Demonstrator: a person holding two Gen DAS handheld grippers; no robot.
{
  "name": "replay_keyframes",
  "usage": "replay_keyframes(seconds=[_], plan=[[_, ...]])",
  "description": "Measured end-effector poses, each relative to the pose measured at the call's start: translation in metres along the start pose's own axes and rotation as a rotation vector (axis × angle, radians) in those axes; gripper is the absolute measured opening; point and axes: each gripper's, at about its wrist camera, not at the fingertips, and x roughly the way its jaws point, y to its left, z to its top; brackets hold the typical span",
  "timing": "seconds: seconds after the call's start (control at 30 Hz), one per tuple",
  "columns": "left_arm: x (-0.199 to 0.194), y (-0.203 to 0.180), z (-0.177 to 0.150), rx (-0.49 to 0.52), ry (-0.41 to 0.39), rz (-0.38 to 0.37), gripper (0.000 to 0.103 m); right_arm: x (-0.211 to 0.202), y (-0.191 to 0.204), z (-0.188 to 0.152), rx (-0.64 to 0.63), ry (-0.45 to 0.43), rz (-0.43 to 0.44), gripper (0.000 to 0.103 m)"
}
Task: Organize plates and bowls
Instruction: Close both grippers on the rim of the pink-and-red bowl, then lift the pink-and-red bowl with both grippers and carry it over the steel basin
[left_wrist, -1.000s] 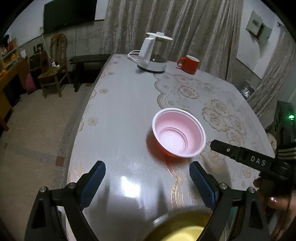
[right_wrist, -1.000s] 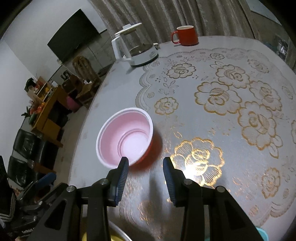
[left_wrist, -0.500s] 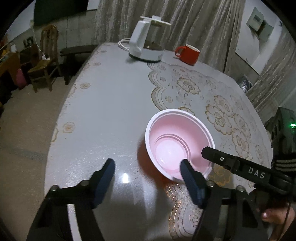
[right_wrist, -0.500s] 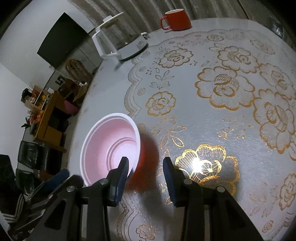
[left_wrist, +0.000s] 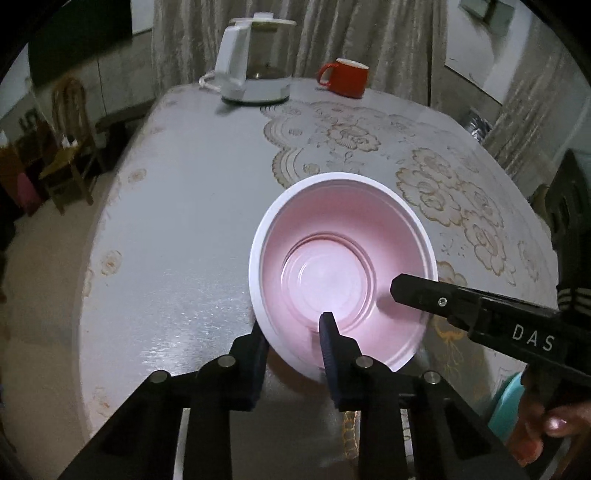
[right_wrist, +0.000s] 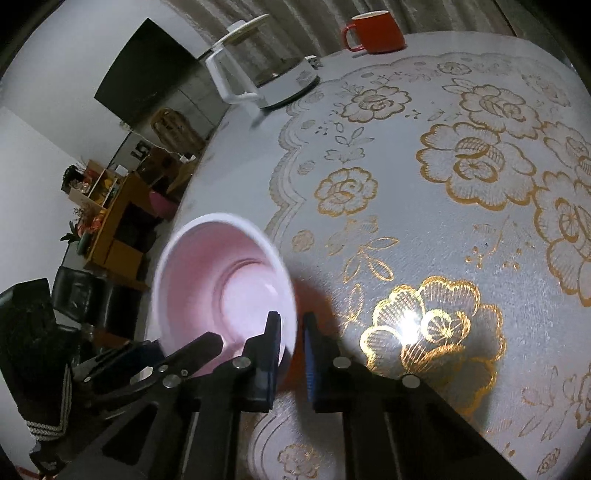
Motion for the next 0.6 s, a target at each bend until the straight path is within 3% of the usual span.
replay_keyframes(seconds=[0.6], plan=[[-0.086,-0.027,-0.055,0.016,-0.166,0.007,0.027,-0.065,0.021,-0.052,-0.014,-0.083,0.057,0.011]])
